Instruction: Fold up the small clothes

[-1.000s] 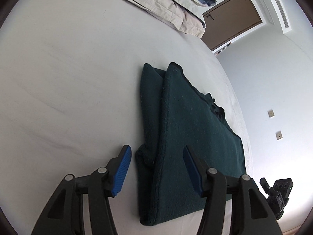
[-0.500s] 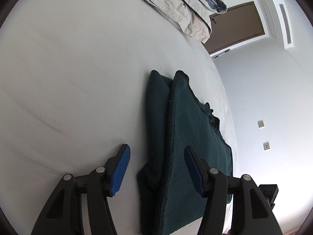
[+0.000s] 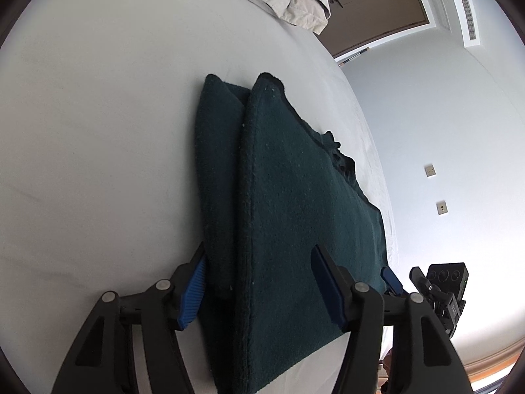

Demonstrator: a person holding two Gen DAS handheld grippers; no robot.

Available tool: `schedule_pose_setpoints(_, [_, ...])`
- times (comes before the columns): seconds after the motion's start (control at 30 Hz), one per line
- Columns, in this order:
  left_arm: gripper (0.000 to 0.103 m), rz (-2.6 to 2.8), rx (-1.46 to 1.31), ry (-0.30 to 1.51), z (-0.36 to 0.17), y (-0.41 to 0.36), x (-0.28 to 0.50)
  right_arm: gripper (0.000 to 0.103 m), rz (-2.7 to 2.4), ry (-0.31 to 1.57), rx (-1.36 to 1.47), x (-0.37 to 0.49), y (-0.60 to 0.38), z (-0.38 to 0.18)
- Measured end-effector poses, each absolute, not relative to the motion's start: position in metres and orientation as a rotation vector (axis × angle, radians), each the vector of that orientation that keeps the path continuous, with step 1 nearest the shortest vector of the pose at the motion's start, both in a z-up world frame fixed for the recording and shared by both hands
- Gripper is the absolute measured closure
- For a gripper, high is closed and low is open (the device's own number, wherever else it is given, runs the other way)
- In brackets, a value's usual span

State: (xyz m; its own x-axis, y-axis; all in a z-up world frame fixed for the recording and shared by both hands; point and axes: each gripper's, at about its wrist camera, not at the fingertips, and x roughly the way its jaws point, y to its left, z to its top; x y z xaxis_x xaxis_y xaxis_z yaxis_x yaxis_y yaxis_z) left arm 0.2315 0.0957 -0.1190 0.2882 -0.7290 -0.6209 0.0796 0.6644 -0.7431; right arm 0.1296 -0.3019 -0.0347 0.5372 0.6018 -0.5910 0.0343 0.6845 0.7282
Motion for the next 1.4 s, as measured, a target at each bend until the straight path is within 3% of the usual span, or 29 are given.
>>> schedule_pose_setpoints(0.1, [0.046,-0.606,-0.68,1.157,-0.118,0.1,0.226,0.052,0.402,0.981,0.755,0.144,-0.291,-0.038])
schedule_pose_setpoints(0.23, [0.071,-0.582,-0.751,1.14,-0.127,0.114,0.222,0.052,0.439,1.024,0.727,0.167,-0.269,-0.042])
schedule_pose_setpoints(0.43, [0.08,-0.595,-0.763,1.114,-0.128,0.118,0.219,0.052,0.48,1.1,0.673,0.204,-0.232,-0.053])
schedule_pose_setpoints(0.63, [0.082,-0.596,-0.774,1.08,-0.126,0.12,0.214,0.052,0.434,1.201,0.663,0.234,-0.215,-0.086])
schedule_pose_setpoints(0.77, [0.083,-0.599,-0.774,1.07,-0.123,0.12,0.213,0.052,0.448,1.16,0.726,0.235,-0.219,-0.097])
schedule_pose_setpoints(1.17, [0.083,-0.606,-0.787,1.056,-0.116,0.115,0.215,0.052,0.441,1.119,0.701,0.233,-0.208,-0.101])
schedule_pose_setpoints(1.4, [0.084,-0.637,-0.741,1.022,-0.085,0.099,0.219,0.052,0.452,1.147,0.89,0.236,-0.236,-0.096])
